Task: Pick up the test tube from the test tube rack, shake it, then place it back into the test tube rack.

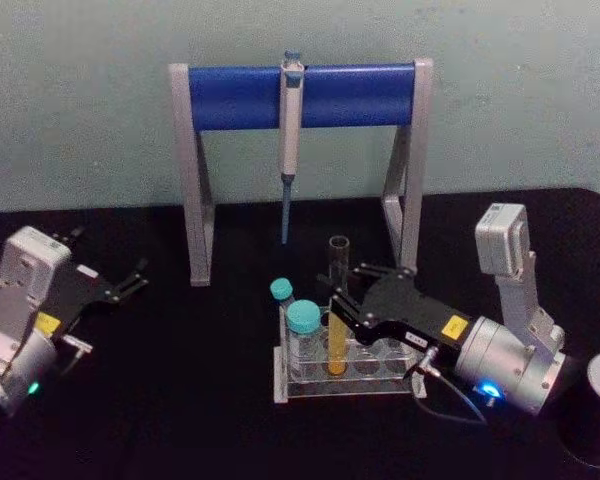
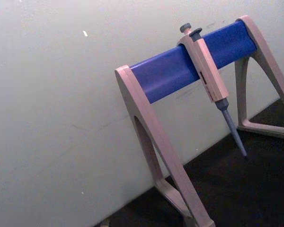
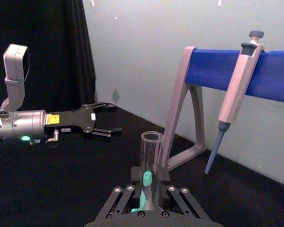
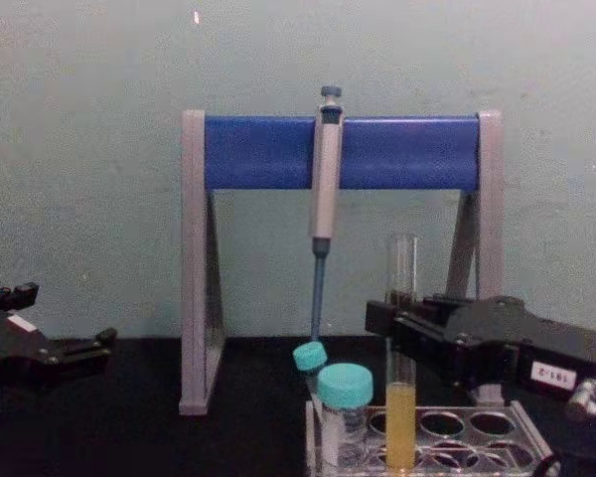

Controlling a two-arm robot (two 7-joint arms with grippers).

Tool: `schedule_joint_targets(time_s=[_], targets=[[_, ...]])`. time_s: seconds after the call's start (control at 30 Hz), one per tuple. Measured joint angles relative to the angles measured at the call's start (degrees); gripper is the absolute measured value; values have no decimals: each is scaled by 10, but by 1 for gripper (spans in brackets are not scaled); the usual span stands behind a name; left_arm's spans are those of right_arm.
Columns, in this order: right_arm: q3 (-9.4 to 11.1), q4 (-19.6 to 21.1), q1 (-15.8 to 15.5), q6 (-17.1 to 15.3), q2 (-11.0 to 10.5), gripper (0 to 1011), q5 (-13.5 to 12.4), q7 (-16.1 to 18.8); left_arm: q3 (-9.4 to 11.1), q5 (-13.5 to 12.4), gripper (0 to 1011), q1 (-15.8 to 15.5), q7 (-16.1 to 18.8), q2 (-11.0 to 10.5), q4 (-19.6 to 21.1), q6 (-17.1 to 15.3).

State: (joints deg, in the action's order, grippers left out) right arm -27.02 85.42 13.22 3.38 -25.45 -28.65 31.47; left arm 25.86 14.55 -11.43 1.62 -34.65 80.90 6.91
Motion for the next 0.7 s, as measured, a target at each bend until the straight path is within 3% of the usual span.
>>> schedule_joint_targets(time_s=[0.7], targets=[[-2,-21,-1,-2,11,232,7,1,0,0,1001,0,0,0,0,0]])
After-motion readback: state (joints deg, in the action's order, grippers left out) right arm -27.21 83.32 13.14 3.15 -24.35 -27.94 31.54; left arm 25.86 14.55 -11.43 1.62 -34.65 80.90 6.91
